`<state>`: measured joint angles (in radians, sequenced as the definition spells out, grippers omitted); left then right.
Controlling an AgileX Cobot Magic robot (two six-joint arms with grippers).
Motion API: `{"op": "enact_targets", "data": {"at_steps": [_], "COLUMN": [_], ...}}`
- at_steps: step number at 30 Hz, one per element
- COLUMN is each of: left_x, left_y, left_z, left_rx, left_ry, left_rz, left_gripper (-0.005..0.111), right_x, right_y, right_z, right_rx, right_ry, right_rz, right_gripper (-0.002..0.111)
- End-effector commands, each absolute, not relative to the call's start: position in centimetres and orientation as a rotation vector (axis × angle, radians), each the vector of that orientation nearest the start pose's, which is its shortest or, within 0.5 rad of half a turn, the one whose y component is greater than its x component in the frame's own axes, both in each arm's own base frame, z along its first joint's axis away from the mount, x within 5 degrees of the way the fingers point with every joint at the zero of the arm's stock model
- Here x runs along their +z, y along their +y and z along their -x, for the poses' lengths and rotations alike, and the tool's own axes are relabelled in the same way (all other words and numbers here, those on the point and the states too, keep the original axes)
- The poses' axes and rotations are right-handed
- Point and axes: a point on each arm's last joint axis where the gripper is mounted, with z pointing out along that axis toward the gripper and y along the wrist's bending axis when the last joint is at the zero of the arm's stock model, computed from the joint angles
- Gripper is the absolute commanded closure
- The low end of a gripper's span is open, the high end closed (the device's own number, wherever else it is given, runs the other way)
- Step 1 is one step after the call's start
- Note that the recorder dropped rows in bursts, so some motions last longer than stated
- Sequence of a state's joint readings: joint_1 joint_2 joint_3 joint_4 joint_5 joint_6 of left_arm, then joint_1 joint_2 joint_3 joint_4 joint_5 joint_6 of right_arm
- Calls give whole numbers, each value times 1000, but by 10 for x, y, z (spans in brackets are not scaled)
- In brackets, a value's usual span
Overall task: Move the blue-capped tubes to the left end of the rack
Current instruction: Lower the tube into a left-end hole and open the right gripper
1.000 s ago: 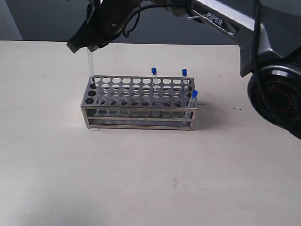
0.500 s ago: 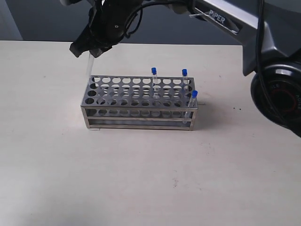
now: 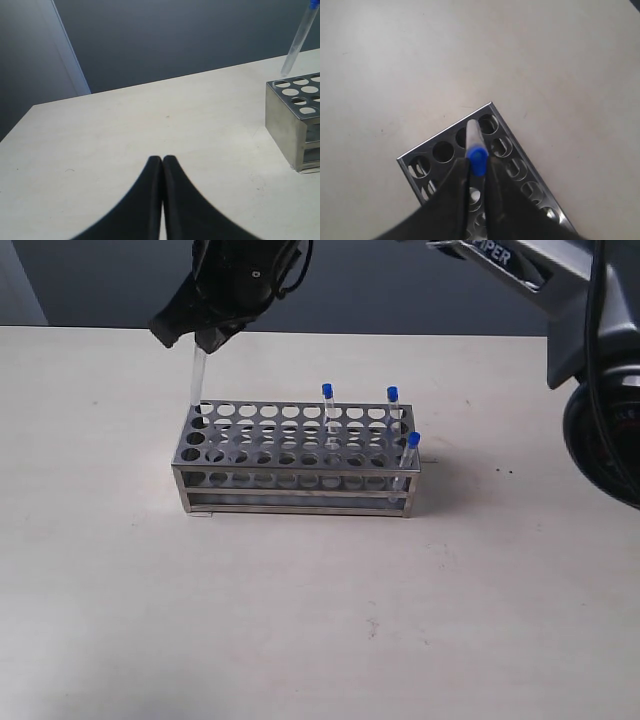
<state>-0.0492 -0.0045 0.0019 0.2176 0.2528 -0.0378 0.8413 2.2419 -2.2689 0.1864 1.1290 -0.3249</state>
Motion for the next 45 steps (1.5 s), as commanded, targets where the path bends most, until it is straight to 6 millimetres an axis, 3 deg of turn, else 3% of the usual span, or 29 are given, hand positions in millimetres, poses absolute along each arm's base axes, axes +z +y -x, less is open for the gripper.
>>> {"op": "enact_targets", "data": {"at_steps": [1,12,32,45], "left_x": [192,192,192,192], "left_y": [2,2,2,2], "left_z": [-56,-56,-56,-56], "left_rx": [133,133,133,133], "left_ry": [1712,1712,1712,1712], "left_rz": [-158,-158,-158,-158], "left_gripper": [106,106,106,106], "right_x": [290,274,242,232], "right_y": [383,385,400,407], "right_z": [-325,-332,-339,-339], "right_rx": [424,355,441,517], "right_ry": [2213,2217,2238,2246], "right_rz": [1411,1423,1391,1358], "right_gripper": [109,109,109,109]}}
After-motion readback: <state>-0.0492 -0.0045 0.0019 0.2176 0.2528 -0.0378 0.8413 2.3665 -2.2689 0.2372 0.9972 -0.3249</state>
